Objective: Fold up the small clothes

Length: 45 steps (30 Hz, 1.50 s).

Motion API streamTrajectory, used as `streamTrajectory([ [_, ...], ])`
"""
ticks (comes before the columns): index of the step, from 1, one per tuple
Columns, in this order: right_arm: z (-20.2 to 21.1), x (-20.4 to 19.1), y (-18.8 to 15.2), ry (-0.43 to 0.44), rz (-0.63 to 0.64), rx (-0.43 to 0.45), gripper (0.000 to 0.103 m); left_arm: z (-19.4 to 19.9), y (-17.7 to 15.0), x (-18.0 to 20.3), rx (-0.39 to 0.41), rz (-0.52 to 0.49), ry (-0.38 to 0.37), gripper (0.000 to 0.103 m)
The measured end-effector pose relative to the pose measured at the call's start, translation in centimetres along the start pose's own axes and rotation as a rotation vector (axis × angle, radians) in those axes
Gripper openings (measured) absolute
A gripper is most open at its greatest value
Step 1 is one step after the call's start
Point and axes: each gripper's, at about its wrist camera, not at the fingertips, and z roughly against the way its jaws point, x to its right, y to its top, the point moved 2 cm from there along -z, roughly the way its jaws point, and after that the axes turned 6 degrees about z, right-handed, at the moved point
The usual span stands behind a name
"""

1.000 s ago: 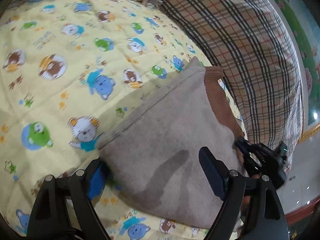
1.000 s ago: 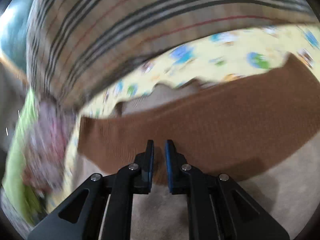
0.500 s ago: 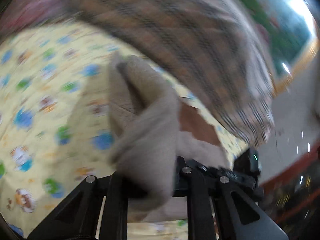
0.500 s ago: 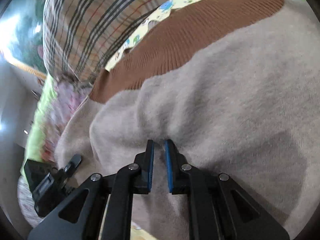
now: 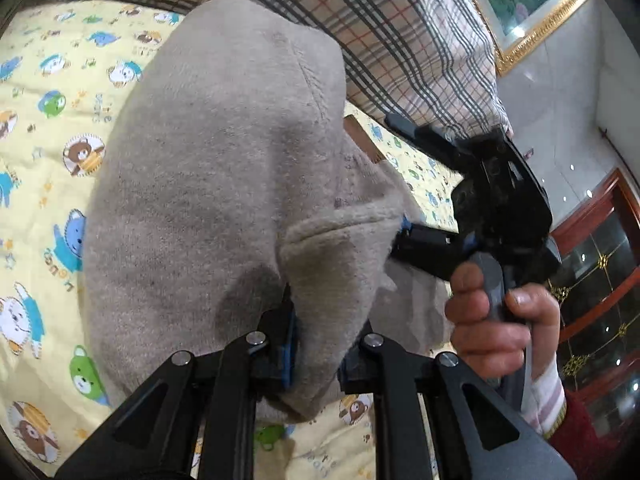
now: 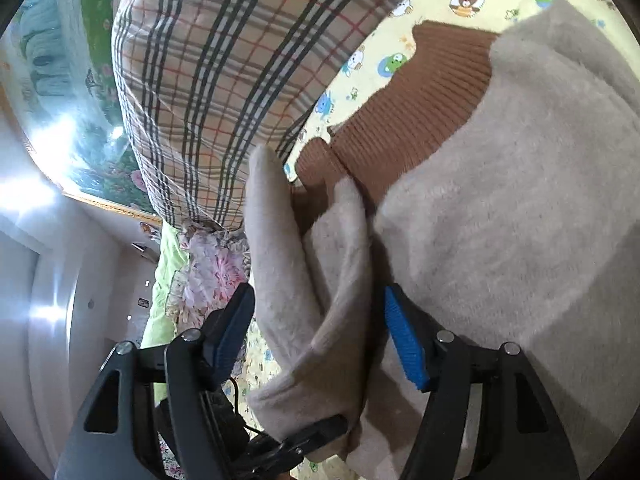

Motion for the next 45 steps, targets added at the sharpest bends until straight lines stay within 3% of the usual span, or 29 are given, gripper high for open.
streamTrajectory([
  [3, -0.6, -0.9, 1.4, 0.043, 0.025, 0.005, 0.069, 0.0, -0.2, 0.8, -0.009, -0.032, 0.020, 0.014],
  [10, -7.6, -5.2, 4.9, -0.094, 0.211, -0.166, 0.068, -0.4, -0.2, 3.1, -0.002, -0.133, 0.088, 0.014],
  [11, -8.5, -5.3, 5.2, -0.114, 0.216, -0.185, 0.054, -0.3, -0.2, 3.3, 0.000, -0.137, 0.085, 0.014],
  [12, -9.1, -5.5, 5.4, -0.130, 0.231, -0.198, 0.025, -0.2, -0.1, 3.6, 0.002, -0.140, 0.085, 0.014],
  [13, -9.5, -5.6, 5.5, -0.150, 0.246, -0.211, 0.019, 0.0, -0.2, 3.8, 0.000, -0.144, 0.083, 0.014],
  [17, -7.2, -6.1, 5.5, -0.142, 0.264, -0.162, 0.017, 0.4, -0.2, 6.2, 0.001, -0.182, 0.047, 0.014],
  [20, -3.3, -6.3, 6.3, -0.134, 0.279, -0.089, 0.017, 0.2, -0.4, 8.5, -0.004, -0.192, -0.024, 0.014],
  [24, 1.6, -4.9, 7.6, -0.193, 0.273, -0.028, 0.017, -2.2, -0.9, 11.4, -0.039, -0.190, -0.117, 0.014],
  [29, 4.0, -0.6, 8.1, -0.290, 0.215, -0.037, 0.017, -7.2, -2.9, 13.5, -0.136, -0.220, -0.098, 0.014],
  [35, 5.3, -0.3, 9.0, -0.274, 0.225, 0.002, 0.017, -9.0, -2.8, 14.6, -0.144, -0.248, -0.096, 0.014],
  [38, 4.2, 0.9, 8.9, -0.371, 0.238, -0.032, 0.017, -10.0, -3.8, 14.0, -0.173, -0.234, -0.076, 0.015],
  [41, 3.9, 2.7, 8.9, -0.375, 0.186, -0.039, 0.018, -10.2, -4.2, 13.8, -0.176, -0.239, -0.062, 0.025],
  [45, 5.1, 3.2, 8.3, -0.330, 0.120, -0.013, 0.037, -8.5, -4.6, 14.1, -0.195, -0.259, -0.108, 0.052],
])
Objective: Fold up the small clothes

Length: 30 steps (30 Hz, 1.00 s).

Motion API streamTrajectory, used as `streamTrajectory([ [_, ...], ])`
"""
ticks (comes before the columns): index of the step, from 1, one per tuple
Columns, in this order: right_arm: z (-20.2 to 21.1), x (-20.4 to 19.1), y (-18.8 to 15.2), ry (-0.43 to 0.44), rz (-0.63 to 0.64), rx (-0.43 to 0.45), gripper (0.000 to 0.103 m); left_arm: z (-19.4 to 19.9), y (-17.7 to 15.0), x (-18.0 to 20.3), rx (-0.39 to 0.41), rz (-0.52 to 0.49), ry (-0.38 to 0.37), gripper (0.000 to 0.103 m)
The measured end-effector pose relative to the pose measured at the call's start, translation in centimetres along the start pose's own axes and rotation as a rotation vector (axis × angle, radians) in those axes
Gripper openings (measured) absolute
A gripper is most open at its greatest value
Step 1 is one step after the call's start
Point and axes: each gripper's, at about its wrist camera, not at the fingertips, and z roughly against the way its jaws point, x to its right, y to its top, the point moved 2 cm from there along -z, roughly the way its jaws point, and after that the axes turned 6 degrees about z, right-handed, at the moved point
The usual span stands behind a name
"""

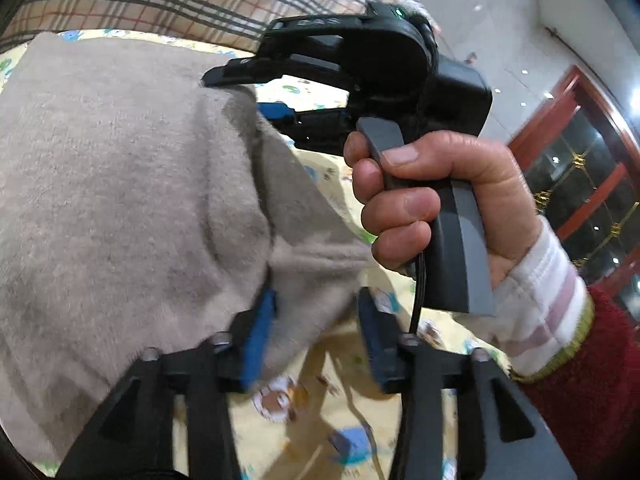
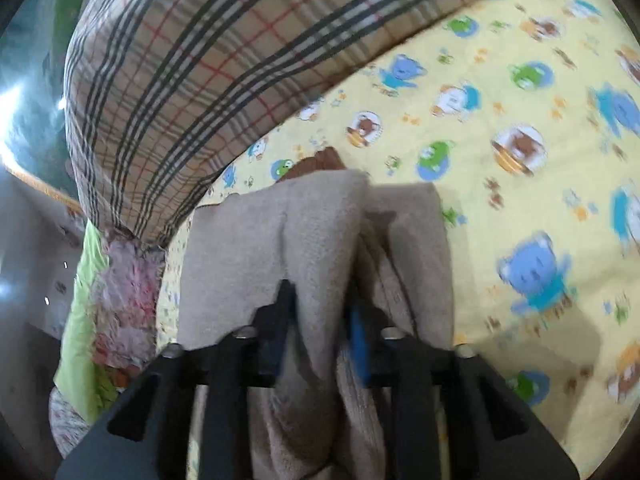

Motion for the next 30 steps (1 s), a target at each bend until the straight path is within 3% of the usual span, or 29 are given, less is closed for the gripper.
streamTrajectory([
  [2, 1.6, -0.3, -0.7, 0.006, 0.002, 0.042, 0.038, 1.2, 0.3, 0.0, 0.007, 0.005, -0.022, 0.059],
  [7, 5.4, -1.0, -3.0, 0.017, -0.003, 0.109, 0.038, 5.5, -1.2, -0.5, 0.033, 0.018, -0.030, 0.065],
  [13, 7.6, -3.6, -7.0, 0.121, 0.035, 0.124, 0.038, 10.7, -2.4, -5.0, 0.128, 0.129, 0.049, 0.075],
  [19, 5.1, -4.0, -8.3, 0.075, 0.069, 0.058, 0.038, 12.3, 1.4, -9.8, 0.190, 0.281, 0.113, 0.080],
  [23, 2.6, -3.6, -8.2, -0.041, 0.127, 0.019, 0.042, 11.1, 3.3, -11.9, 0.172, 0.340, 0.124, 0.083],
  [25, 1.9, -3.5, -8.4, -0.027, 0.139, -0.003, 0.035, 10.1, 3.8, -12.6, 0.148, 0.351, 0.157, 0.083],
  [26, 1.8, -3.6, -8.4, -0.020, 0.145, -0.008, 0.017, 9.6, 4.2, -12.7, 0.143, 0.357, 0.173, 0.083],
  [30, 5.3, -5.1, -7.5, 0.029, 0.153, 0.084, 0.015, 9.0, 4.7, -12.3, 0.146, 0.344, 0.178, 0.083],
])
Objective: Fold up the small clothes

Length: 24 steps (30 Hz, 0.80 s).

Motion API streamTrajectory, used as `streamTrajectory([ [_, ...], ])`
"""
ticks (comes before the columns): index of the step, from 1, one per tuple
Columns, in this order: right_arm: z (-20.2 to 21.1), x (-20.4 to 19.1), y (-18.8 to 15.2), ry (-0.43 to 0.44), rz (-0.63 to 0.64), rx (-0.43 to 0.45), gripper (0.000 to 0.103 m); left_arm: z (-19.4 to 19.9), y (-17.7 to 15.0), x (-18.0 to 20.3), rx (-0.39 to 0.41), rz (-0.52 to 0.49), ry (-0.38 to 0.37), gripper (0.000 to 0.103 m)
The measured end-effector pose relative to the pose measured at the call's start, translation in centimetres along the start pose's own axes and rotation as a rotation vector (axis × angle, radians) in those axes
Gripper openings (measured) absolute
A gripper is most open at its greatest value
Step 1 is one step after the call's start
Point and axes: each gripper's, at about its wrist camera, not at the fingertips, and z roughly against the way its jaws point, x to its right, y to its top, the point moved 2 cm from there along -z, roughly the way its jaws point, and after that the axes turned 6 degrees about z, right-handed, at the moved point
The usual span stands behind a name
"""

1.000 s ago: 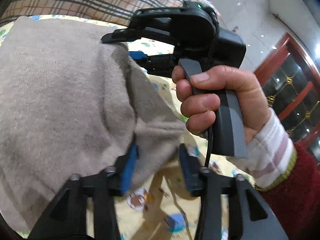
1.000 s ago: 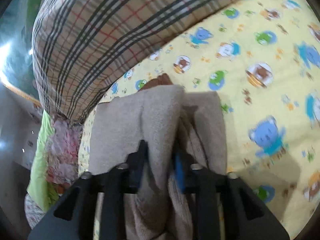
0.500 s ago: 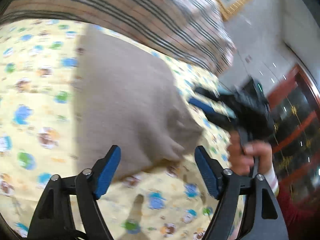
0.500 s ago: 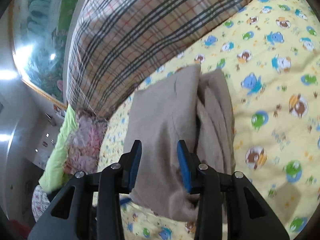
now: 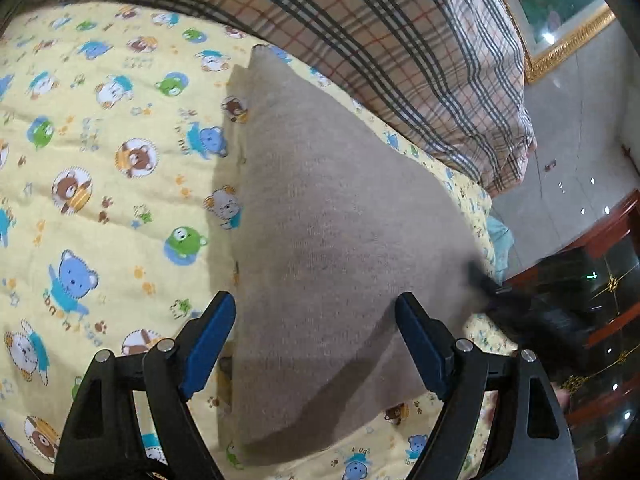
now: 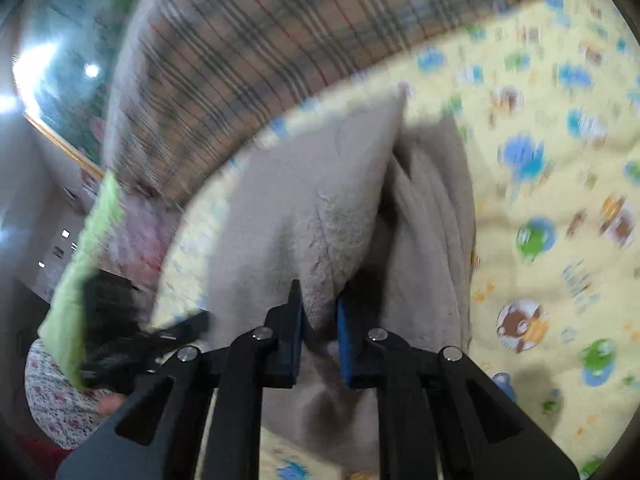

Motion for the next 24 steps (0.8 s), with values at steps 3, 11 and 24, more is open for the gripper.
streamTrajectory([
  [3, 3.4, -0.2, 0.8, 0.019, -0.002, 0.085, 0.015, -0.5, -0.3, 0.8, -0.010, -0.021, -0.002, 0.083],
  [11, 0.7, 5.3, -2.4, -0.138, -0.096, 0.002, 0.014, -2.7, -2.0, 0.4, -0.065, -0.027, 0.055, 0.083],
  [24, 2.9, 3.7, -1.2, -0.218, -0.050, 0.063, 0.063, -1.7, 0.2, 1.9, -0.022, -0.054, 0.073, 0.084],
])
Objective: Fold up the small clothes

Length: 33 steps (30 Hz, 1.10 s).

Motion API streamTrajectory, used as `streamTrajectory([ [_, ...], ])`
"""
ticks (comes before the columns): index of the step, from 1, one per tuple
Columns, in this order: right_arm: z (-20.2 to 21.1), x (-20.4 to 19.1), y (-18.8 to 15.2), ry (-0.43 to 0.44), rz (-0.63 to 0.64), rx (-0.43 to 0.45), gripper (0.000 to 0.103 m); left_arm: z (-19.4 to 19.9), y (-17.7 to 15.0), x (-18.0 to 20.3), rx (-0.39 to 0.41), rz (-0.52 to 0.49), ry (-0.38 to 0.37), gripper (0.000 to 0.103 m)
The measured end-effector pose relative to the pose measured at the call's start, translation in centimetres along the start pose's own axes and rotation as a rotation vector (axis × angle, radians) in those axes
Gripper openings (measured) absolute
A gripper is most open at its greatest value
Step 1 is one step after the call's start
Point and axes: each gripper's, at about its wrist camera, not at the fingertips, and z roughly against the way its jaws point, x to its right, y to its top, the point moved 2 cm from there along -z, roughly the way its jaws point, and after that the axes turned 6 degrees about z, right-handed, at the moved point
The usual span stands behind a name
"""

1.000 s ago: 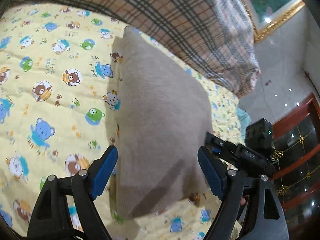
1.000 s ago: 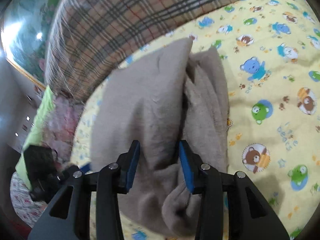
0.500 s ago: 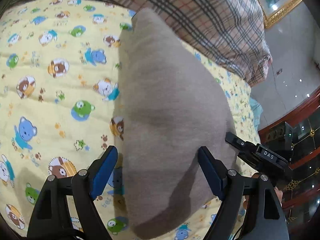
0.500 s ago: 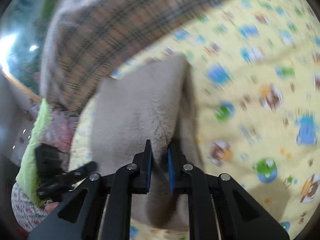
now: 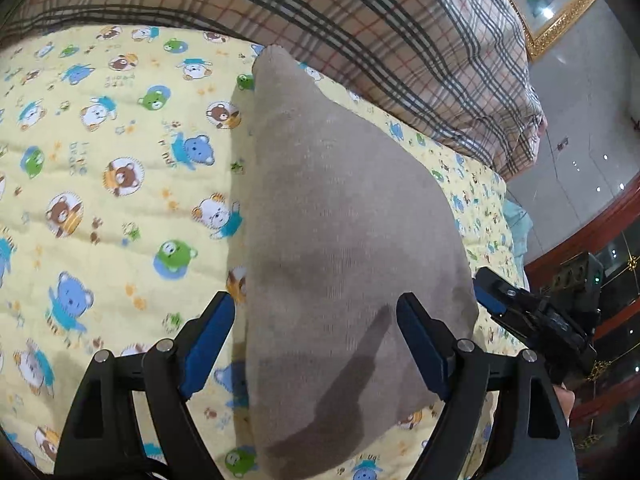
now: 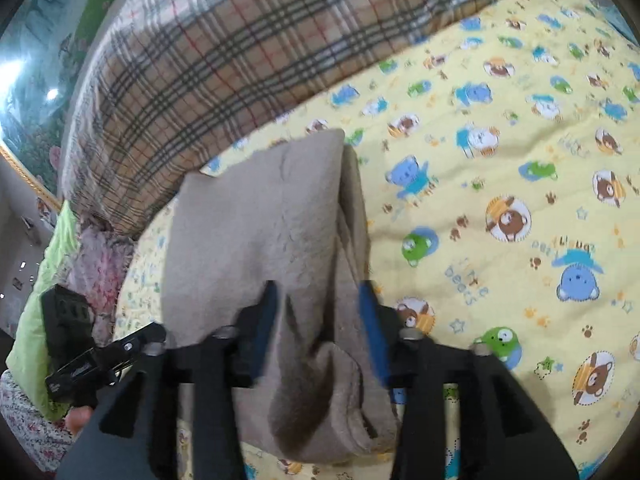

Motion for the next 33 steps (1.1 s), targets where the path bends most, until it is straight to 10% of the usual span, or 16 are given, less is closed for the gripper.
streamTrajectory([
  [7, -3.8, 0.9, 1.3, 0.043, -0.008, -0.079, 0.067, -3.2, 1.4, -0.6, -0.026, -0.003, 0.024, 0.096],
  [13, -6.4, 2.4, 1.4, 0.121, -0.050, -0.133, 0.067, -5.9, 2.2, -1.6, -0.073, 0.042, -0.098, 0.094],
  [19, -8.0, 1.7, 1.3, 0.225, -0.100, -0.171, 0.038, -6.6, 2.7, -1.7, -0.100, 0.057, -0.233, 0.058],
  [33, -3.4, -11.4, -4.0, 0.488, -0.015, -0.131, 0.033, 9.8, -2.1, -8.1, 0.037, 0.107, -0.280, 0.049],
])
